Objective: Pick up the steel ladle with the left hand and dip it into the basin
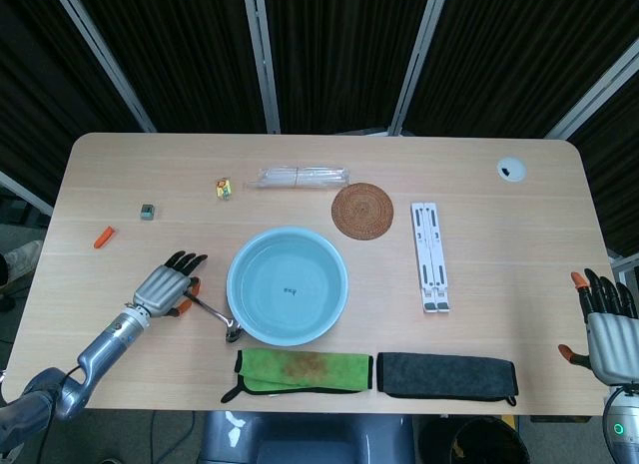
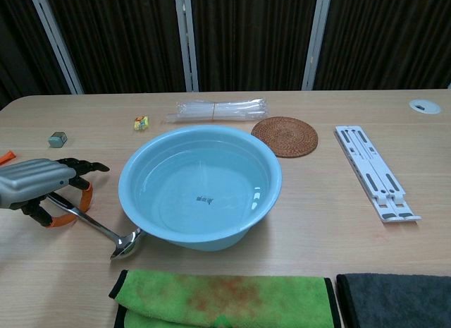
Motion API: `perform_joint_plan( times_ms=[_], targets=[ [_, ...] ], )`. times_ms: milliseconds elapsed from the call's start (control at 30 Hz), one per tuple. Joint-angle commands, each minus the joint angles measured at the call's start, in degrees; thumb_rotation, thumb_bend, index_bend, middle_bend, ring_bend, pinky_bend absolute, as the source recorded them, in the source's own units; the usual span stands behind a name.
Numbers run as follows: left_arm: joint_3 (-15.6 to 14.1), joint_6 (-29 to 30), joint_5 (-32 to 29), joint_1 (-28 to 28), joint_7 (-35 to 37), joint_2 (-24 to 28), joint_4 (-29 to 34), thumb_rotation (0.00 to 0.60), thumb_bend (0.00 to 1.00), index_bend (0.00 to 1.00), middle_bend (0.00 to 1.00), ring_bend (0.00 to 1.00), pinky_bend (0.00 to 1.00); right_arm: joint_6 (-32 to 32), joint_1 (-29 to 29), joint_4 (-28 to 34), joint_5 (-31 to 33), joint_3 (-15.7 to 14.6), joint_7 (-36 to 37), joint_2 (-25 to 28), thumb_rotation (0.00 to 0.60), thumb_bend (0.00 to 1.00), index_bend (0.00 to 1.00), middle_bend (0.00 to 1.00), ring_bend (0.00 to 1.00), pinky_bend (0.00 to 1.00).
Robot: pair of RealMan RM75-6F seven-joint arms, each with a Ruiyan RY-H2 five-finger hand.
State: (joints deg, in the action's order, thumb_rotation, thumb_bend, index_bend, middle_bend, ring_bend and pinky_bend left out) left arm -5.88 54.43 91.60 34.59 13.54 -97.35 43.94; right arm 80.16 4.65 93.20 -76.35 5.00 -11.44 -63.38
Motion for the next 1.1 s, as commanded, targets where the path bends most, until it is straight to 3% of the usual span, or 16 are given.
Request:
perform_joint_plan(
  times_ms=[33, 300, 1100],
  targets=[
    [-0.70, 2.86, 0.99, -1.20, -1.71, 1.39, 1.64, 0.600, 0.44, 0.55, 0.00, 0.00, 0.00, 0.17, -0.07, 0.14, -0.14, -0.06, -0.04, 0.05, 0.600, 0.00, 0.00, 0.00, 0.00, 0.00],
    [-2.82, 10.11, 3.82, -4.17, -4.18, 6.97, 9.44, 0.600, 0.44, 0.55, 0.00, 0.00, 0.00, 0.80, -0.30, 0.42, -0.83, -0.30, -0.10, 0.15, 0.600, 0.00, 0.00, 0.00, 0.00, 0.00],
    [-3.84, 17.39, 7.43, -7.00, -8.81, 16.95, 23.71, 0.600, 0.44, 0.57, 0.00, 0.00, 0.00, 1.70, -0.75, 1.05, -2.26, -0.77, 0.59, 0.52, 0.600, 0.00, 0.00, 0.00, 0.00, 0.00]
  ],
)
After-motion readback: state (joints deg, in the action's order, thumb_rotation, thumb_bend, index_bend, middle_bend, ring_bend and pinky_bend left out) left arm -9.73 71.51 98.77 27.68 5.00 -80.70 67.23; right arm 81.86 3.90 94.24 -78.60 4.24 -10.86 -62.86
